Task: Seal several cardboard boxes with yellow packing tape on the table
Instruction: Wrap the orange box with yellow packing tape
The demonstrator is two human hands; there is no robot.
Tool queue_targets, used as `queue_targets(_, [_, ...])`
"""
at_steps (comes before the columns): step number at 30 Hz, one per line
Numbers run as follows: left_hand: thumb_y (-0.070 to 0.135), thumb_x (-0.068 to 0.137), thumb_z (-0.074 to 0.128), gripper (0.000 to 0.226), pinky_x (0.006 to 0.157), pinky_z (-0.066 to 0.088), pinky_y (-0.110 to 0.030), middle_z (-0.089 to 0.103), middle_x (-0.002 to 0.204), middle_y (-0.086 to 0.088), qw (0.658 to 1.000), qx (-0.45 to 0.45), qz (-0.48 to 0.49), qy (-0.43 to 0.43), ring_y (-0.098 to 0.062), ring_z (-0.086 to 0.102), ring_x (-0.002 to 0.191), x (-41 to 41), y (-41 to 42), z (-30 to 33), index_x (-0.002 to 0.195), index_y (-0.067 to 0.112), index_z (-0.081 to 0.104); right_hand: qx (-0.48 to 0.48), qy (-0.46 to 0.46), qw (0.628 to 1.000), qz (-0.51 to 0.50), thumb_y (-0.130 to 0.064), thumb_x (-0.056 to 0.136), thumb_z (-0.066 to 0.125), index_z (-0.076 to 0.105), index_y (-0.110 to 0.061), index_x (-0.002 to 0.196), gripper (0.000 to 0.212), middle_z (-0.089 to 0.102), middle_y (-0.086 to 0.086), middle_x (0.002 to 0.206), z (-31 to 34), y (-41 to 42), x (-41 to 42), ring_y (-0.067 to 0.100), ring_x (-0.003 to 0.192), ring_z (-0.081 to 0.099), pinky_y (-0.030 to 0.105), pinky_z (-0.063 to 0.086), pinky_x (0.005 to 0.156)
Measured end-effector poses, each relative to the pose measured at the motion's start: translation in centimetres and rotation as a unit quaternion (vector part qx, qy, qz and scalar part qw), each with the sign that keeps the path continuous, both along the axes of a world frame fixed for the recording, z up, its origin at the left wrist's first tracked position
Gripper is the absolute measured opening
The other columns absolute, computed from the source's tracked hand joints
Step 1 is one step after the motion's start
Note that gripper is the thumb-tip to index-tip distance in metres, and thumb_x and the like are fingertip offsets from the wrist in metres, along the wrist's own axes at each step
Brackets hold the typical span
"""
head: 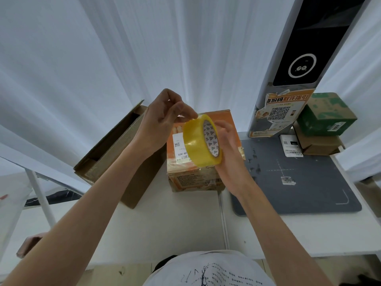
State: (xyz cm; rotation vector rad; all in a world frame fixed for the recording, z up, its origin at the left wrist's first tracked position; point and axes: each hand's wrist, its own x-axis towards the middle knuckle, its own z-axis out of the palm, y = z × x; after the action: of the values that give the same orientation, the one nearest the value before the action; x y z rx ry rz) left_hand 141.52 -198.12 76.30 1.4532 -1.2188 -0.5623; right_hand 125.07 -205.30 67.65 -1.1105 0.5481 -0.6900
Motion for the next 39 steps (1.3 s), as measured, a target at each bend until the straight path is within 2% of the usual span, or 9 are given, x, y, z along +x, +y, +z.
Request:
queue_targets(3, [0.002, 0.103, 0.052, 0.003, 0.081, 0.059, -0.031, 0.074, 0.09, 0.0, 0.999, -0.015, -0.05, 0.005, -0.02, 0.072, 0.094, 0.3, 0.2, 0.1, 0.101, 0.002, 0.055, 0.073, 0.034, 0.996, 0.03, -0.042, 0.084, 0.075, 0.051, -0.026, 0.142, 0.065, 0.065, 0.006, 0.132, 0.3, -0.5, 0.1, 0.029, 0.119, 0.065, 0.049, 0.057, 0.096])
queue_targets(7, [0.006, 0.09, 0.073, 0.007, 0.067, 0.051, -0.02, 0.066, 0.078, 0.01, 0.996, -0.023, 0.056, -0.066, -0.006, 0.061, 0.07, 1.6, 0.5, -0.2, 0.087, 0.012, 0.07, 0.085, -0.028, 0.996, -0.012, -0.011, 0.097, 0.06, 0.065, -0.011, 0.111, 0.014, 0.07, 0.005, 0.088, 0.6, -0.4, -0.5, 0.024, 0.081, 0.064, 0.03, 0.06, 0.072])
queue_targets(9, [0.008, 0.09, 0.073, 0.002, 0.061, 0.05, -0.023, 0.068, 0.068, 0.006, 0.999, 0.007, 0.046, -0.02, -0.01, 0.06, 0.058, 1.8, 1.0, -0.6, 0.089, 0.007, 0.073, 0.039, -0.02, 0.997, -0.065, -0.003, 0.094, 0.064, 0.061, -0.017, 0.115, 0.025, 0.07, 0.003, 0.096, 0.6, -0.5, -0.5, 0.021, 0.091, 0.069, 0.033, 0.06, 0.078])
queue_targets(14, [0.012, 0.099, 0.059, 0.018, 0.091, 0.06, -0.038, 0.076, 0.102, -0.016, 0.985, 0.117, -0.012, 0.122, -0.031, 0.072, 0.1, 2.9, 2.0, -1.7, 0.108, 0.002, 0.07, -0.121, 0.025, 0.986, -0.111, -0.032, 0.071, 0.083, 0.059, -0.047, 0.106, 0.045, 0.057, 0.012, 0.123, 0.6, -0.6, -0.8, 0.032, 0.114, 0.06, 0.046, 0.057, 0.093])
queue_targets(21, [0.026, 0.097, 0.056, 0.032, 0.094, 0.058, -0.042, 0.075, 0.088, -0.012, 0.949, 0.136, -0.009, 0.285, -0.024, 0.072, 0.086, 2.9, 1.1, -0.6, 0.087, 0.007, 0.08, -0.118, 0.002, 0.99, -0.08, -0.054, 0.082, 0.074, 0.056, -0.042, 0.11, 0.036, 0.052, 0.015, 0.124, 0.6, 0.1, -1.0, 0.037, 0.117, 0.058, 0.054, 0.056, 0.089])
queue_targets(25, [0.016, 0.085, 0.078, 0.028, 0.08, 0.061, -0.028, 0.076, 0.098, -0.013, 0.979, 0.175, 0.021, 0.104, -0.025, 0.075, 0.091, 2.4, 0.9, 0.1, 0.108, 0.001, 0.072, -0.106, -0.002, 0.991, -0.078, -0.059, 0.079, 0.078, 0.058, -0.034, 0.108, 0.043, 0.053, 0.019, 0.117, 0.4, 0.3, -1.2, 0.04, 0.113, 0.058, 0.061, 0.05, 0.094])
queue_targets(29, [-0.002, 0.076, 0.083, 0.042, 0.07, 0.058, -0.025, 0.077, 0.088, -0.013, 0.983, 0.152, 0.08, 0.062, -0.024, 0.076, 0.08, 2.2, 0.0, 0.8, 0.114, 0.001, 0.065, -0.138, 0.053, 0.988, -0.042, -0.057, 0.079, 0.077, 0.059, -0.036, 0.115, 0.046, 0.053, 0.019, 0.104, 0.2, 0.4, -1.2, 0.031, 0.098, 0.059, 0.055, 0.053, 0.09])
queue_targets(33, [0.0, 0.073, 0.087, 0.043, 0.065, 0.057, -0.02, 0.077, 0.079, -0.007, 0.986, 0.131, 0.096, -0.032, -0.02, 0.076, 0.072, 1.8, -1.2, 1.6, 0.109, 0.003, 0.063, -0.193, 0.134, 0.97, 0.07, -0.055, 0.093, 0.06, 0.067, -0.027, 0.112, 0.035, 0.067, 0.007, 0.106, 0.7, 0.7, -0.7, 0.019, 0.091, 0.067, 0.042, 0.056, 0.087])
queue_targets(39, [0.0, 0.071, 0.086, 0.034, 0.067, 0.056, -0.019, 0.074, 0.069, 0.004, 0.975, 0.08, 0.111, -0.176, -0.004, 0.072, 0.064, 0.0, -1.4, 3.3, 0.093, 0.007, 0.061, -0.209, 0.128, 0.969, 0.031, -0.036, 0.101, 0.055, 0.066, -0.011, 0.104, 0.027, 0.07, 0.002, 0.081, 1.0, 1.0, 0.1, 0.006, 0.065, 0.064, 0.023, 0.052, 0.064])
